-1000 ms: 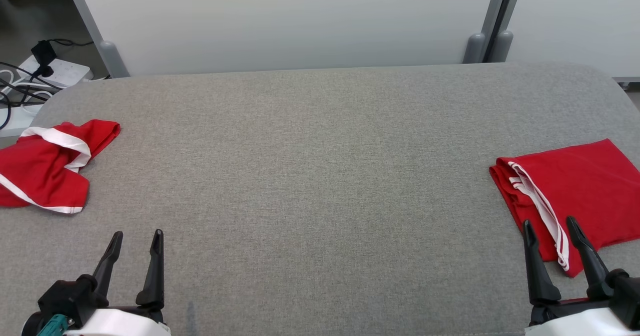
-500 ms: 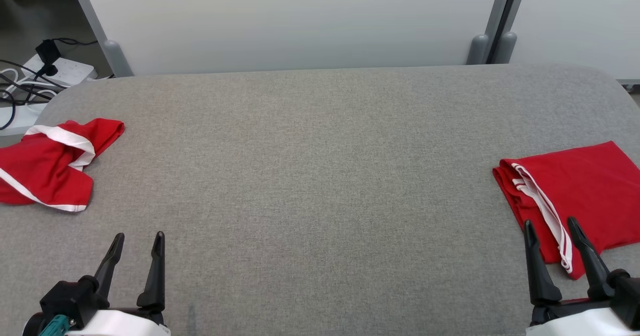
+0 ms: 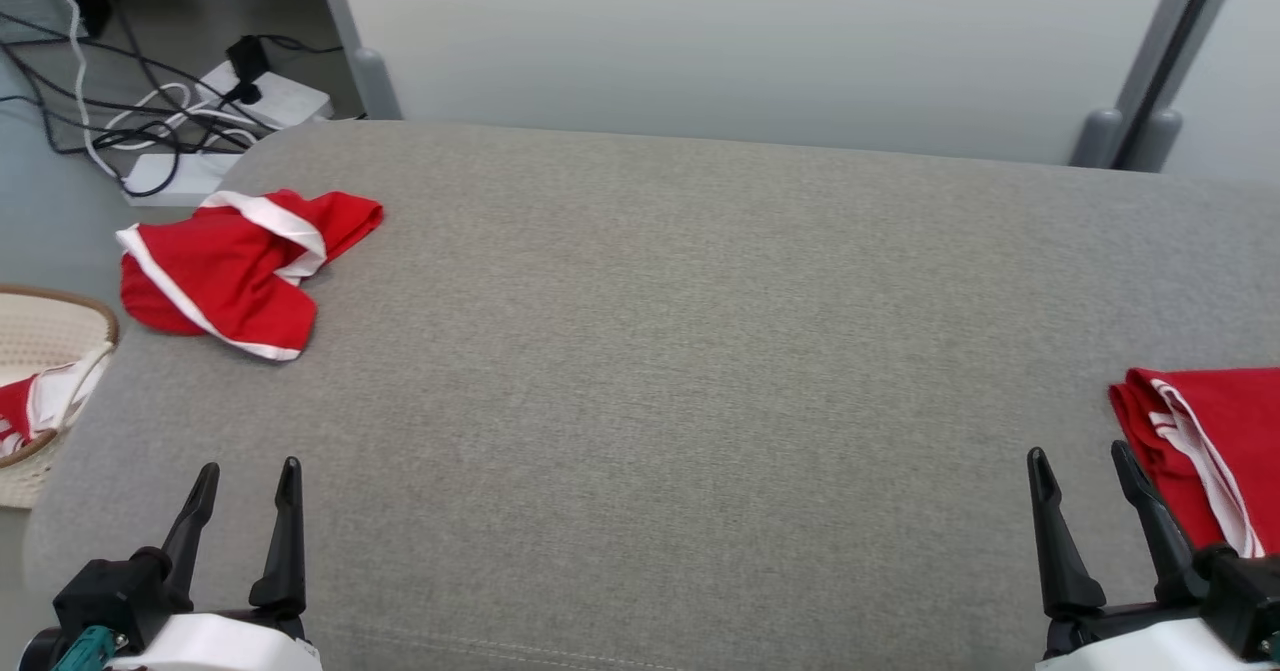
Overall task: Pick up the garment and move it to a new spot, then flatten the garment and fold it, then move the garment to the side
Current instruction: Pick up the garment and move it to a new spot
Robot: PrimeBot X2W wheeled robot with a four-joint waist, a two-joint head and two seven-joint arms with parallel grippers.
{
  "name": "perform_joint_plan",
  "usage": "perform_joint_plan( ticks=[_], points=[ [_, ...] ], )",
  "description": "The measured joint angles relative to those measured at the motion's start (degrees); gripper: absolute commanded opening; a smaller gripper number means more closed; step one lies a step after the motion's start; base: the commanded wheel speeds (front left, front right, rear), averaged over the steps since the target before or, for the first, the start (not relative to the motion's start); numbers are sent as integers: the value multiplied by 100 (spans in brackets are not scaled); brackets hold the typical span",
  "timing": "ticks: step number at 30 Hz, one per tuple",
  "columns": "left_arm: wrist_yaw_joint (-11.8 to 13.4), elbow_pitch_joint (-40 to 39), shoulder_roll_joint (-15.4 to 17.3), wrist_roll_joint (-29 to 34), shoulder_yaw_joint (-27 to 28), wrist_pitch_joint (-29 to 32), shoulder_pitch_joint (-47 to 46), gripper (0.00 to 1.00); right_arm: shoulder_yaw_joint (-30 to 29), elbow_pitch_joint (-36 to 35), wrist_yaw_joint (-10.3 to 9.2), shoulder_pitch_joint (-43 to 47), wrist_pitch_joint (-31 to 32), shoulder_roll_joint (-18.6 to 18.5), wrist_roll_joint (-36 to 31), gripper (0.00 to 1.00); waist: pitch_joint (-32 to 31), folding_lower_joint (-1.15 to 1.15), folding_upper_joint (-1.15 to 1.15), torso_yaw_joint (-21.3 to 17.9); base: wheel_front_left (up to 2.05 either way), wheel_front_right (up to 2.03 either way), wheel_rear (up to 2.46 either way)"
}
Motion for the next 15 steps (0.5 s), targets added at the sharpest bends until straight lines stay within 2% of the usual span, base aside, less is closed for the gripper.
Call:
perform_joint_plan(
  ticks=[9,15],
  points=[
    [0,2,-15,2,97,-7,9,100,122,73,0,-2,0,1,52,100,-39,0,0,747,0,0,0],
    [-1,4,-33,4,120,-7,9,100,149,93,0,-3,-2,0,53,100,-47,0,0,923,0,0,0]
  ],
)
